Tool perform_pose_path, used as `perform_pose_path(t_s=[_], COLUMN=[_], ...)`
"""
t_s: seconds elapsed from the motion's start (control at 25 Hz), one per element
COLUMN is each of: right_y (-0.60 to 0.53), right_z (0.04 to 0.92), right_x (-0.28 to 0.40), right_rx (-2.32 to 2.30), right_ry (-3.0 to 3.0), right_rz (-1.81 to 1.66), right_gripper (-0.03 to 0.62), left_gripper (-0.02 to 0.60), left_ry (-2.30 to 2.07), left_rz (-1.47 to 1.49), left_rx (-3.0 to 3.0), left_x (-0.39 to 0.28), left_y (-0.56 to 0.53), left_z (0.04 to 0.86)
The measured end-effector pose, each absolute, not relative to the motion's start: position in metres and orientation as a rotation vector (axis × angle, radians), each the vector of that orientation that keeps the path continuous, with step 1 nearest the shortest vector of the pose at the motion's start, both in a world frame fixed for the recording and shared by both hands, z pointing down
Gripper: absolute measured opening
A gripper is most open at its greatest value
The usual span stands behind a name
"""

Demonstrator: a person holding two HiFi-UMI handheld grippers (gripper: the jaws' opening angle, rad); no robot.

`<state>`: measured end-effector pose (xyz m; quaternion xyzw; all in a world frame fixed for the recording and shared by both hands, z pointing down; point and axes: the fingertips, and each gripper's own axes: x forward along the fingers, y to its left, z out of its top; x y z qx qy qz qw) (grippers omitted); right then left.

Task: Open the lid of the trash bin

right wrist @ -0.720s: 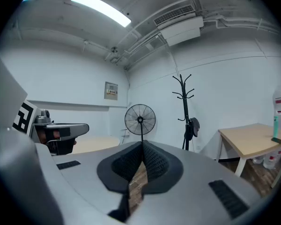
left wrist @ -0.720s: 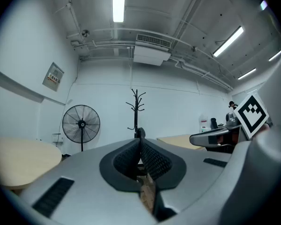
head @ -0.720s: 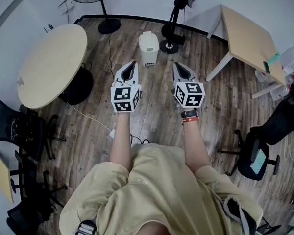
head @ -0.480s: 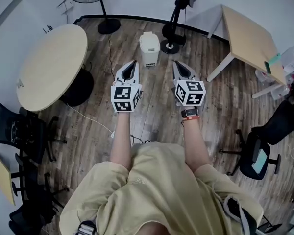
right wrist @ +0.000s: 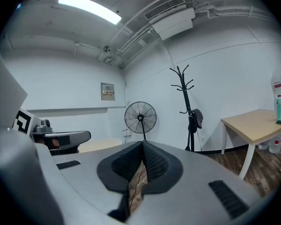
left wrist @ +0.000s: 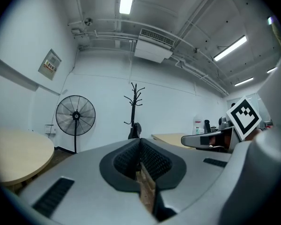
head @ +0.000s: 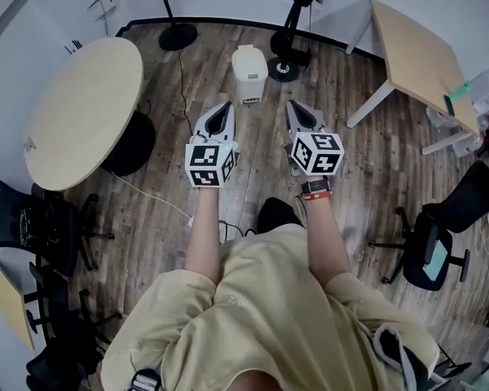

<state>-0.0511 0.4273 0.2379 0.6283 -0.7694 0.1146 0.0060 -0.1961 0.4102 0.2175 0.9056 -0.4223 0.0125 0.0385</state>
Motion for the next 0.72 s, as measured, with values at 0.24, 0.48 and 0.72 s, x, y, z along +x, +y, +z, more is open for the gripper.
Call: perform_pose_path(t_s=[0.24,0.48,0.72], right_y=[0.398,0.335,0.265], right_z=[0.259,0.268,0.267], right_x=[-0.044,-0.040,-0.021], right_rx=[1.937,1.879,1.847], right_ry=[-2.399,-2.420,-2.447], right_rz=[0.393,0.401,0.415], right_gripper=[0.015,0.015,0.015], left_gripper=[0.023,0.023,0.023], left_ry=[-1.282,-1.265,-1.267], left_rz=[0.060,0.040,0.064], left_rx=[2.772,2.755,2.736], left_x=[-0.181,-0.174,-0.149], left_y=[0.385,0.329,0.263], left_z=[0.235,0.243,0.243])
